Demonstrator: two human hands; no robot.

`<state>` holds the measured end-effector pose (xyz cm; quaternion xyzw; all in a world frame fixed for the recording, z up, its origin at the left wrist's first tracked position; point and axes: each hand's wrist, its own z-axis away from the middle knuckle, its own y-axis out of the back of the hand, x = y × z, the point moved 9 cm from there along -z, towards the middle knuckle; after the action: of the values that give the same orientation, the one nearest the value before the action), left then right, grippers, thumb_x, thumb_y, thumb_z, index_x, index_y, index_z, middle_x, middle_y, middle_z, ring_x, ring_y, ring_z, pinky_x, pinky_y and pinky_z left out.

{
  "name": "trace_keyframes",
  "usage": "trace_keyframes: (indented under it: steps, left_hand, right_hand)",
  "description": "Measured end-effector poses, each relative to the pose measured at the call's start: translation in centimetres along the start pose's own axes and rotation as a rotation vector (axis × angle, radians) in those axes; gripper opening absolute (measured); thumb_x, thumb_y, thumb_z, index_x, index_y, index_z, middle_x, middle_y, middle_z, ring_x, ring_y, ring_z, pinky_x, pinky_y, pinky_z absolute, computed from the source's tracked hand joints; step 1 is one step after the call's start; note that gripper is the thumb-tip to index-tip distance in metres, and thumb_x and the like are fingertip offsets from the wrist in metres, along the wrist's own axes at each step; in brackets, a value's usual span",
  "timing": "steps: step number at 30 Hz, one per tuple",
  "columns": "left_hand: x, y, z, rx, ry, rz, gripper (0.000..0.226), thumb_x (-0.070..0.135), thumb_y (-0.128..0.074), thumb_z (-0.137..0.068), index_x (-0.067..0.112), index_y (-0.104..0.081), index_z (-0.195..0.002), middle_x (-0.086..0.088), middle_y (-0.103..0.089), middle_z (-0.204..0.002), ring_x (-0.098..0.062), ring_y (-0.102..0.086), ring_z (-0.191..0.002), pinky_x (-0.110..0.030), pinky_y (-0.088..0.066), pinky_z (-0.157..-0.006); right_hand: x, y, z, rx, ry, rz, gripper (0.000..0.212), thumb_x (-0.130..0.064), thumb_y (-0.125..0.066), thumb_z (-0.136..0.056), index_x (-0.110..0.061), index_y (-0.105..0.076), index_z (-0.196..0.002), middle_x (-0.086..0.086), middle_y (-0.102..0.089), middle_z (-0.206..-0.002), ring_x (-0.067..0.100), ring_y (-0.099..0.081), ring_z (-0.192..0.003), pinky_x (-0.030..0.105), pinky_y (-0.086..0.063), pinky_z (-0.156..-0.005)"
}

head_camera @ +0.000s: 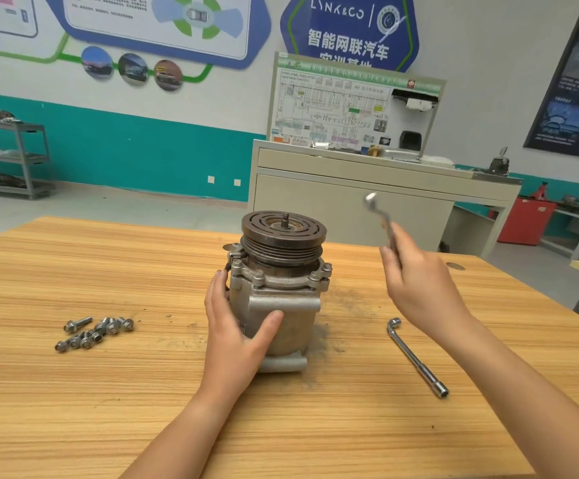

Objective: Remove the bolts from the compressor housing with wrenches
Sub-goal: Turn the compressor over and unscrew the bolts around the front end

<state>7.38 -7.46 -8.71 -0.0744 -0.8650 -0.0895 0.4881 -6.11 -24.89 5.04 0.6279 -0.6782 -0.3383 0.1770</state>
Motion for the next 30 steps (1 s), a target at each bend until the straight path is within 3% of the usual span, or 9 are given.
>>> trace_keyframes:
  steps: [4, 8, 10, 13, 17, 20, 22, 27, 30]
  left_hand:
    - [0.1, 0.0, 0.1, -0.004, 0.010, 0.002, 0.099, 0.063, -0.065, -0.073, 0.029, -0.010, -0.148, 0.014, -0.013, -0.150, -0.013, -0.021, -0.141, -0.046, -0.030, -0.112]
    - [0.0, 0.0, 0.0, -0.003, 0.016, -0.002, 0.097, 0.052, -0.064, -0.070, 0.029, -0.010, -0.148, 0.011, -0.013, -0.152, -0.014, -0.022, -0.140, -0.046, -0.030, -0.112]
    - [0.0, 0.0, 0.0, -0.003, 0.018, 0.002, 0.098, 0.054, -0.066, -0.071, 0.029, -0.010, -0.148, 0.011, -0.013, -0.152, -0.013, -0.023, -0.140, -0.045, -0.030, -0.112]
    - [0.1, 0.1, 0.1, -0.002, 0.013, 0.009, 0.099, 0.060, -0.065, -0.072, 0.029, -0.009, -0.148, 0.010, -0.013, -0.152, -0.014, -0.023, -0.140, -0.047, -0.031, -0.112]
    - [0.0, 0.0, 0.1, -0.002, 0.018, 0.014, 0.097, 0.052, -0.064, -0.070, 0.028, -0.011, -0.148, 0.008, -0.014, -0.153, -0.014, -0.023, -0.140, -0.046, -0.032, -0.112]
    - [0.0, 0.0, 0.1, -0.007, 0.015, 0.019, 0.097, 0.053, -0.064, -0.070, 0.030, -0.011, -0.147, 0.010, -0.014, -0.152, -0.013, -0.023, -0.140, -0.046, -0.032, -0.112]
    - [0.0, 0.0, 0.1, -0.008, 0.013, 0.020, 0.097, 0.060, -0.066, -0.073, 0.031, -0.010, -0.147, 0.013, -0.013, -0.152, -0.013, -0.022, -0.140, -0.046, -0.031, -0.112]
    - [0.0, 0.1, 0.1, -0.012, 0.012, 0.017, 0.100, 0.060, -0.060, -0.066, 0.033, -0.009, -0.147, 0.013, -0.013, -0.152, -0.013, -0.022, -0.141, -0.047, -0.031, -0.112]
    - [-0.1, 0.0, 0.1, -0.013, 0.006, 0.022, 0.099, 0.064, -0.062, -0.069, 0.033, -0.010, -0.147, 0.014, -0.013, -0.152, -0.012, -0.021, -0.141, -0.047, -0.031, -0.112]
  right_hand:
    - [-1.3, -0.8, 2.1, -0.244, 0.018, 0.392, 0.049, -0.018, -0.037, -0.096, -0.025, -0.024, -0.143, 0.001, -0.049, -0.073, 0.029, -0.052, -0.070, 0.031, -0.030, -0.055]
    - [-2.2, -2.2, 1.4, -0.410, 0.018, 0.569, 0.060, -0.003, -0.035, -0.089, -0.022, -0.018, -0.144, -0.003, -0.033, -0.061, 0.021, -0.039, -0.062, 0.030, -0.025, -0.048]
    - [-2.7, -2.2, 1.2, -0.433, 0.028, 0.605, 0.062, 0.001, -0.035, -0.086, -0.017, -0.021, -0.144, -0.003, -0.037, -0.063, 0.020, -0.037, -0.060, 0.028, -0.020, -0.043]
    - [-4.8, -2.9, 1.4, -0.488, 0.114, 0.710, 0.063, 0.004, -0.038, -0.085, -0.005, -0.017, -0.144, 0.004, -0.060, -0.092, 0.024, -0.052, -0.075, 0.025, -0.024, -0.043]
    - [-6.4, -4.0, 1.8, -0.613, 0.153, 0.827, 0.064, 0.005, -0.042, -0.085, 0.010, -0.011, -0.141, 0.011, -0.060, -0.112, 0.028, -0.061, -0.093, 0.028, -0.031, -0.048]
    - [-5.7, -3.6, 1.1, -0.565, 0.235, 0.878, 0.057, 0.005, -0.039, -0.086, 0.006, -0.022, -0.140, 0.003, -0.059, -0.081, 0.020, -0.051, -0.060, 0.026, -0.023, -0.038]
    - [-4.6, -3.0, 0.1, -0.523, 0.274, 0.858, 0.049, -0.002, -0.035, -0.088, -0.006, -0.032, -0.137, -0.003, -0.039, -0.059, 0.013, -0.033, -0.046, 0.026, -0.020, -0.037]
    - [-1.5, -3.6, -2.6, -0.484, 0.404, 0.871, 0.049, -0.002, -0.040, -0.087, -0.020, -0.040, -0.132, -0.006, -0.032, -0.054, 0.011, -0.029, -0.043, 0.025, -0.018, -0.038]
    - [-0.1, -5.6, -4.3, -0.447, 0.388, 0.804, 0.041, 0.000, -0.041, -0.088, -0.016, -0.048, -0.125, -0.004, -0.050, -0.066, 0.018, -0.048, -0.055, 0.025, -0.029, -0.044]
